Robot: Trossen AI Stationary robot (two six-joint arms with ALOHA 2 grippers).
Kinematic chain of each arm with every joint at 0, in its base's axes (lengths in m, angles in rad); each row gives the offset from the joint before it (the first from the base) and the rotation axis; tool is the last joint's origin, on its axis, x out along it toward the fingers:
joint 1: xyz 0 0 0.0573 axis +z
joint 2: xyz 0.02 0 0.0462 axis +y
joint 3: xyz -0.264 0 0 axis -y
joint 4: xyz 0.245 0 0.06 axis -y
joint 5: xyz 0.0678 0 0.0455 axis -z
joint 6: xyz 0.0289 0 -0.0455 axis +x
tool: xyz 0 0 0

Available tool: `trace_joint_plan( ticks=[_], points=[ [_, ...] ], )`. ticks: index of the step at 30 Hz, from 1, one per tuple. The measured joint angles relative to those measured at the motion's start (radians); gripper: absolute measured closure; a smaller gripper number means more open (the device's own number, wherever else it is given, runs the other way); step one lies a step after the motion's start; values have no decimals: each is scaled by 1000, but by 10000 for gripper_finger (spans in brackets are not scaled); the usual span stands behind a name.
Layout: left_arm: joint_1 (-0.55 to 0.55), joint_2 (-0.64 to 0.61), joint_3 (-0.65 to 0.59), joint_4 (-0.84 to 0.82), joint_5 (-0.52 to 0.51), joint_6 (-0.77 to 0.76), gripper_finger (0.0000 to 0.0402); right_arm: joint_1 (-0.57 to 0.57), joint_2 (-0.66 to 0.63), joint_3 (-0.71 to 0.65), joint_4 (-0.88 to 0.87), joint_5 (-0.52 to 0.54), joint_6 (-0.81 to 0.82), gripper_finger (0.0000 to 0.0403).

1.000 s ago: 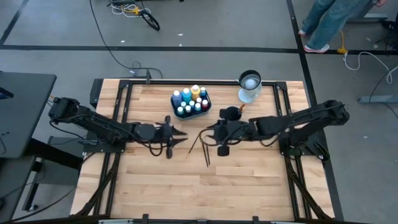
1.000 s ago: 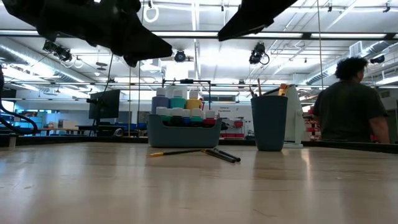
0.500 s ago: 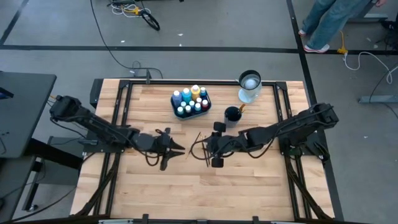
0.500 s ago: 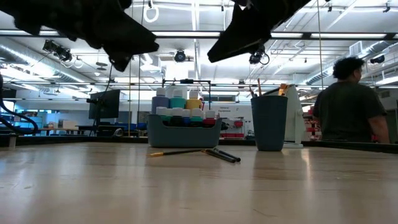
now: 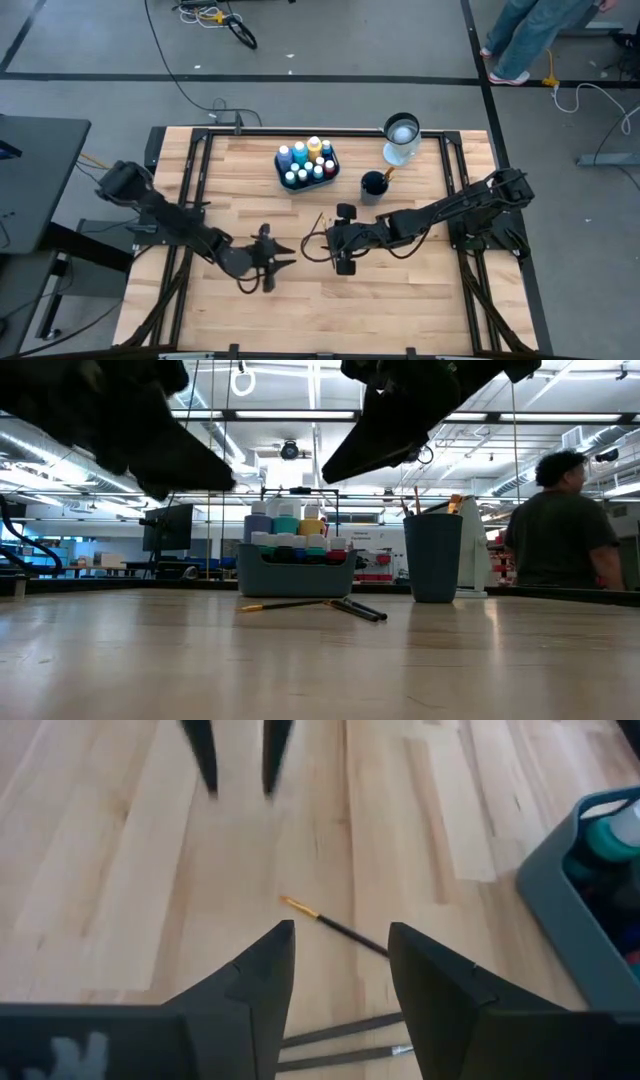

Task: Pick & Place Paint Supplies
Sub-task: Put the gold paint brush into the blue cup

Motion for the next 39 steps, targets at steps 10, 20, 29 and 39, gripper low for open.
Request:
trace_joint_plan(
  ticks=[10, 20, 29, 39],
  points=[
    [43, 252, 104, 7, -145, -60, 193, 0, 0, 0, 42, -24, -4, 237],
    [68, 390, 112, -5, -117, -156, 184, 0, 0, 0, 38, -26, -5, 237],
    [66, 450, 114, -14, -158, -167, 216, 0, 0, 0, 40, -26, -5, 237],
    [67, 452, 112, -31, -172, -220, 330, 0, 0, 0, 41, -26, -5, 237]
  ],
)
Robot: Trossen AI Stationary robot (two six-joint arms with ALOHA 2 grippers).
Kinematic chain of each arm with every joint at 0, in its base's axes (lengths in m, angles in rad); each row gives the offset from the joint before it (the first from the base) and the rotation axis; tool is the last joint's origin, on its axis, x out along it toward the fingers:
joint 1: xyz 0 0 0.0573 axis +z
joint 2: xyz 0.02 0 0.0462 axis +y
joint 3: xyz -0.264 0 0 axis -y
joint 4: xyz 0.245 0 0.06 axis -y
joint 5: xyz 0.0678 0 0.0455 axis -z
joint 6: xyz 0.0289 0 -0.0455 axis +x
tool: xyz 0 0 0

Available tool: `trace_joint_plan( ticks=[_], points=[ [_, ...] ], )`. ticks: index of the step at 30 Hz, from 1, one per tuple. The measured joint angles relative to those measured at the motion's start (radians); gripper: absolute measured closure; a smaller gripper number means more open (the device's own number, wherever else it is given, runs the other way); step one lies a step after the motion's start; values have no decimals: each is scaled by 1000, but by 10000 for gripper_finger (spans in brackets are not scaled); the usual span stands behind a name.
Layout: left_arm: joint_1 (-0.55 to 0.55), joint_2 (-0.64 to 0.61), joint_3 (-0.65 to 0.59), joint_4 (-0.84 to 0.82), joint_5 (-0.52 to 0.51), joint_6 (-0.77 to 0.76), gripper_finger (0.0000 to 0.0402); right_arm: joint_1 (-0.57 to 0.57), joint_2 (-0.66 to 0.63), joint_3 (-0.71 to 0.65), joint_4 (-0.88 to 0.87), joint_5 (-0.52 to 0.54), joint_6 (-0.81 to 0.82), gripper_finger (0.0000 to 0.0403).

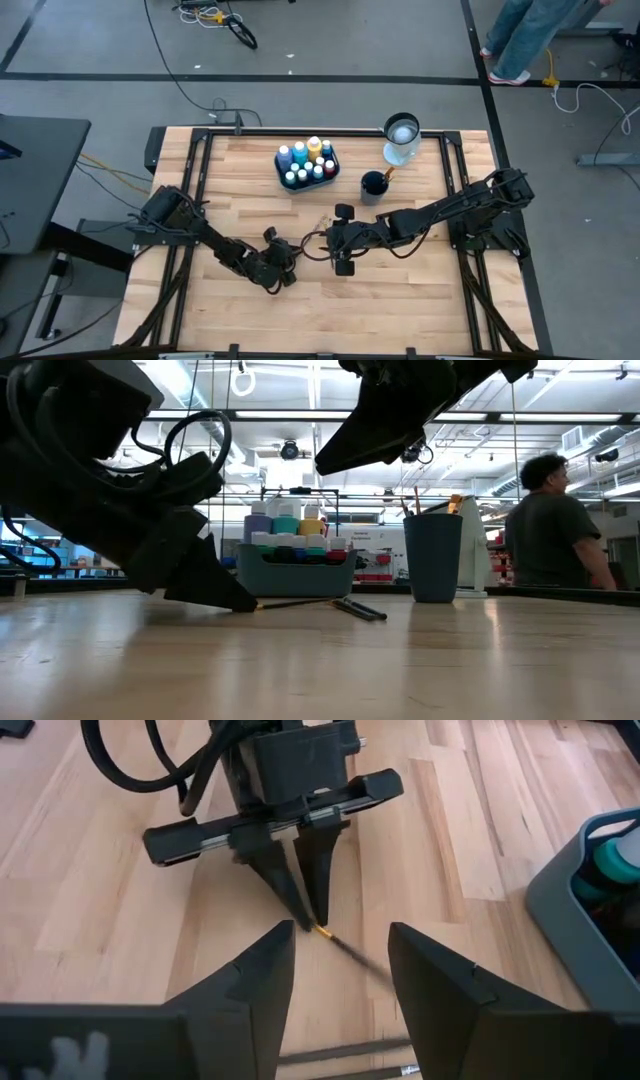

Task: Pick & Place Paint Supplies
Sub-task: Put the gold paint brush into the blue cup

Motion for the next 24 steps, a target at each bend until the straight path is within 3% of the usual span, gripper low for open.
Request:
trace_joint_plan(
  ticks=[5, 10, 18, 24],
  points=[
    [1, -5, -2, -8, -27, -15, 393, 0, 0, 0, 0, 0, 0, 237],
    [3, -34, -6, -36, -48, -7, 395, 0, 0, 0, 0, 0, 0, 237],
    [1, -185, -5, -98, -50, 59, 398, 0, 0, 0, 0, 0, 0, 237],
    [0, -327, -5, -159, 49, 228, 398, -1, 0, 0, 9, 1, -5, 237]
  ],
)
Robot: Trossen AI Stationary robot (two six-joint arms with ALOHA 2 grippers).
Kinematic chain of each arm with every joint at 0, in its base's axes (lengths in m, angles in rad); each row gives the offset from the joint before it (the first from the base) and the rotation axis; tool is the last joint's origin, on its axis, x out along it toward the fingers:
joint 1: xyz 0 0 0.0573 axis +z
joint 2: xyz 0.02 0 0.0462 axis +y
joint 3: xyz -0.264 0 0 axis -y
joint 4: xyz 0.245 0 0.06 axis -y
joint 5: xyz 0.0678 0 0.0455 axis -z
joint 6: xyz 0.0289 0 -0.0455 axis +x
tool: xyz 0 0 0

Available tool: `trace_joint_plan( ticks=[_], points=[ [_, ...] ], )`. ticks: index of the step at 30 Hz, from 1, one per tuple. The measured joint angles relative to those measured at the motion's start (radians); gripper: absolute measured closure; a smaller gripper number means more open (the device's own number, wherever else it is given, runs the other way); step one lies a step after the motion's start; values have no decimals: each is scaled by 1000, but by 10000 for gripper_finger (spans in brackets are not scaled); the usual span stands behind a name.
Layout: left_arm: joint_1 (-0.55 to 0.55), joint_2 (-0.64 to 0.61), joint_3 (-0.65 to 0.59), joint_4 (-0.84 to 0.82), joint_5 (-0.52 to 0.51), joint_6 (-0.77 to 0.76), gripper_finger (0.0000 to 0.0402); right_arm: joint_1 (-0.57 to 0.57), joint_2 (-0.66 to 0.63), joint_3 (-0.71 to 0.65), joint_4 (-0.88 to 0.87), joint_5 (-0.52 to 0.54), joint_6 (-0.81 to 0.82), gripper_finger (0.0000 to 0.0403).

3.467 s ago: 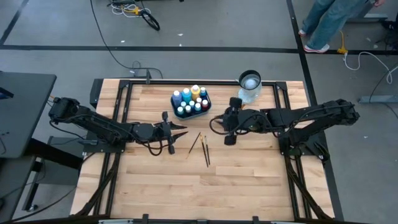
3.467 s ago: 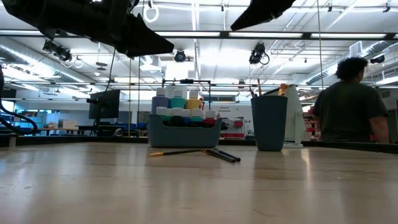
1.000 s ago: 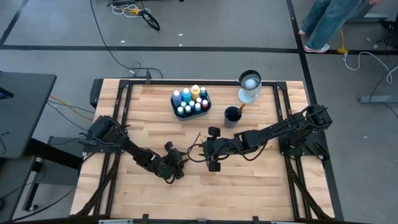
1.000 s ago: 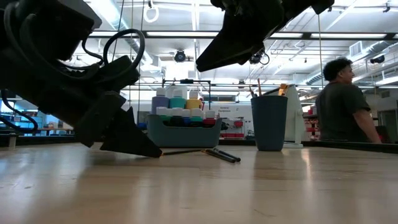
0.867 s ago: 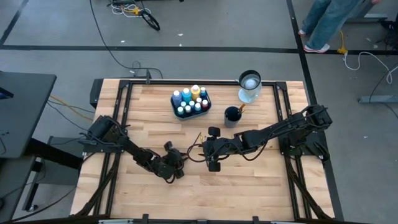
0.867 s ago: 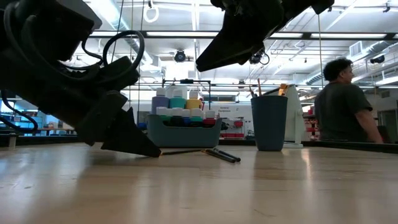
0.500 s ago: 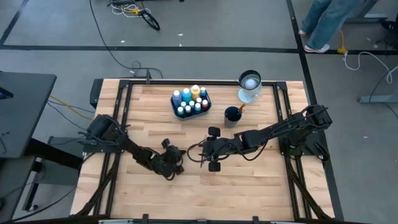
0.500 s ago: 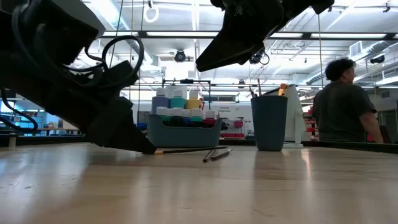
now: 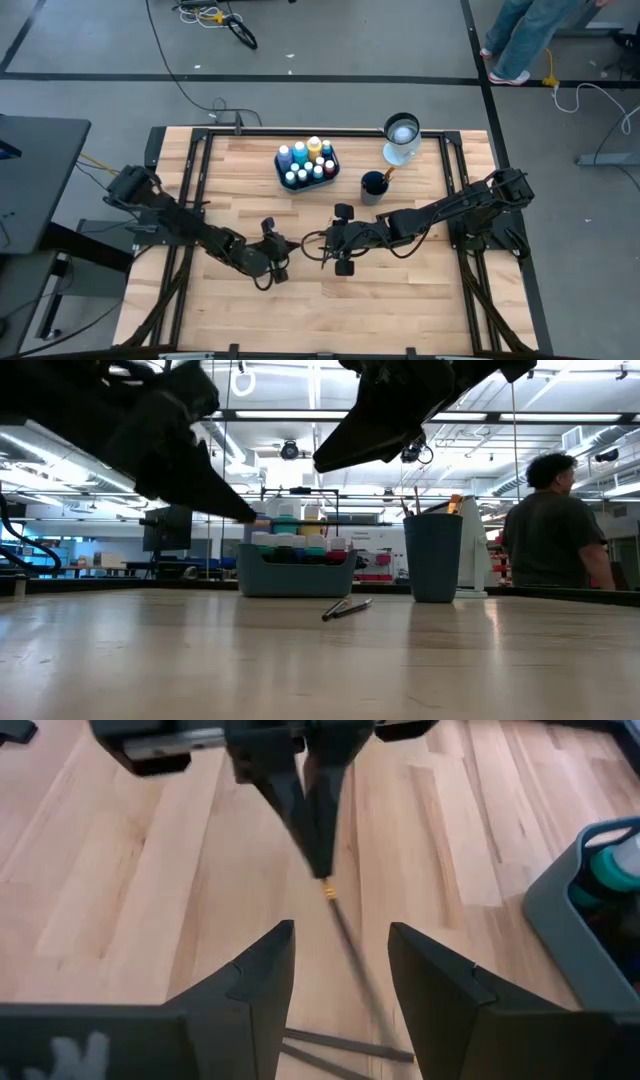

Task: Pick & Place Paint Supplies
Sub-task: Put the gold paint brush into the blue cup

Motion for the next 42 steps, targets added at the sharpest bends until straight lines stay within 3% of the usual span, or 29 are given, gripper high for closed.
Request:
trace_joint_plan(
  ticks=[6, 12, 17, 23, 28, 37, 42],
  points=[
    [-2, -52, 2, 1, 59, 191, 399, -2, 15, 0, 62, -6, -8, 237],
    [-2, -52, 2, 1, 96, 403, 400, -41, 66, 0, 78, -154, 74, 237],
    [-2, -52, 2, 8, 73, 434, 400, -72, 126, 0, 88, -252, 98, 237],
    [-1, -52, 2, 10, 81, 479, 400, -85, 169, -1, 111, -201, 80, 242],
    [0, -52, 2, -1, 88, 480, 401, -85, 171, -1, 128, -200, 53, 279],
    [1, -52, 2, 0, 83, 483, 399, -85, 170, 0, 142, -211, -37, 386],
    [0, -52, 2, 1, 80, 477, 385, -84, 170, 0, 145, -210, -46, 384]
  ],
)
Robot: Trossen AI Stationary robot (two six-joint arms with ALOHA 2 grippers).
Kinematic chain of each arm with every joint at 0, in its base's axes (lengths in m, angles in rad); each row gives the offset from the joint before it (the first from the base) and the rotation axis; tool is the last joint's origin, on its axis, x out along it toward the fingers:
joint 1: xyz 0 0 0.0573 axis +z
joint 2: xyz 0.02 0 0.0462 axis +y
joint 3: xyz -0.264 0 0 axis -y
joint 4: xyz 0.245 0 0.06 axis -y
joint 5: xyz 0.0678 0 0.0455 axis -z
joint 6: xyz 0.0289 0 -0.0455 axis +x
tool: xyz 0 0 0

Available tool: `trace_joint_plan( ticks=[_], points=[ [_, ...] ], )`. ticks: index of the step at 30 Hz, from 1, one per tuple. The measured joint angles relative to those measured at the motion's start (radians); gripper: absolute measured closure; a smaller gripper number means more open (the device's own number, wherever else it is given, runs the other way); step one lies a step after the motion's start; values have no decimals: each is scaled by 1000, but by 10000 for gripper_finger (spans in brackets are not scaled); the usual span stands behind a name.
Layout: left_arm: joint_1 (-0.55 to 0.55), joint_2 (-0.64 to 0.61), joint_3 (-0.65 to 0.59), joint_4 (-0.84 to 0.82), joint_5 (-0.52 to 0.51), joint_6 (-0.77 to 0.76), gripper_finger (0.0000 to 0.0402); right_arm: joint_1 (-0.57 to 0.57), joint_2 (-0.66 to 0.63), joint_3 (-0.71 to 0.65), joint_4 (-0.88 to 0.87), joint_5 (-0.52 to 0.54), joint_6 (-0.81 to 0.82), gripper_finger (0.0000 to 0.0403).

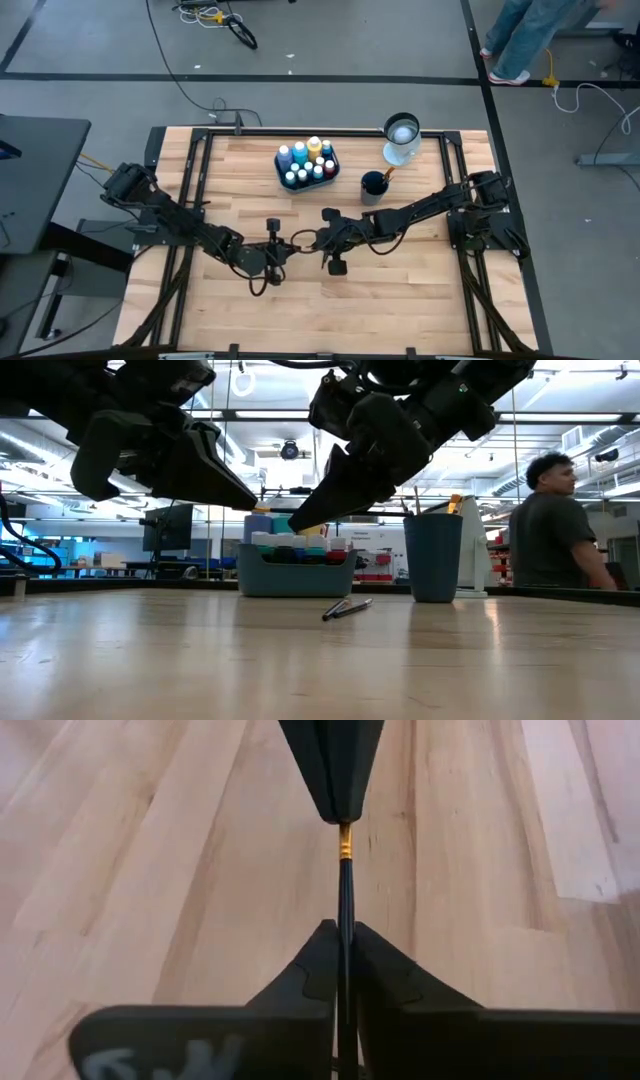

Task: Pick & Place Paint Supplies
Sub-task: Put the gold paint brush into the blue cup

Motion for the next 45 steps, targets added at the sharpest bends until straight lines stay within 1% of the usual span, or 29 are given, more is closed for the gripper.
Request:
trace_joint_plan(
  ticks=[2, 7, 12, 15, 19, 23, 28, 31, 34, 39, 41, 43, 45],
  points=[
    [0, 0, 0, 2, -4, -10, 379, 4, 0, 0, 0, 1, 1, 384],
    [-2, 0, 0, 23, -72, -66, 359, 25, 0, 1, -28, 20, 5, 394],
    [-10, 0, 2, 98, -80, -53, 333, 44, -9, 0, -98, 109, 54, 387],
    [-16, 0, 2, 140, -88, -57, 317, 55, -40, 0, -142, 166, 91, 388],
    [-32, 0, 2, 230, -148, -79, 307, 84, -105, 0, -181, 293, 114, 390],
    [-51, 0, 1, 362, -150, -117, 311, 123, -196, 0, -193, 472, 114, 387],
    [-84, -2, 2, 469, -154, -78, 326, 179, -303, 1, -197, 698, 104, 391],
    [-108, -2, 1, 518, -166, -44, 334, 216, -344, 1, -250, 833, 97, 392],
    [-131, -2, 1, 554, -180, -16, 339, 251, -369, 0, -277, 899, 90, 392],
    [-159, -2, 1, 592, -208, 39, 341, 278, -401, -17, -251, 1016, 50, 392],
    [-165, -2, 1, 594, -210, 45, 341, 278, -426, -67, -190, 1052, 45, 392],
    [-169, -2, 1, 594, -213, 45, 341, 276, -473, -146, -119, 1075, 33, 391],
    [-172, -2, 1, 594, -227, 48, 341, 273, -528, -239, 28, 1103, 4, 390]
  ],
)
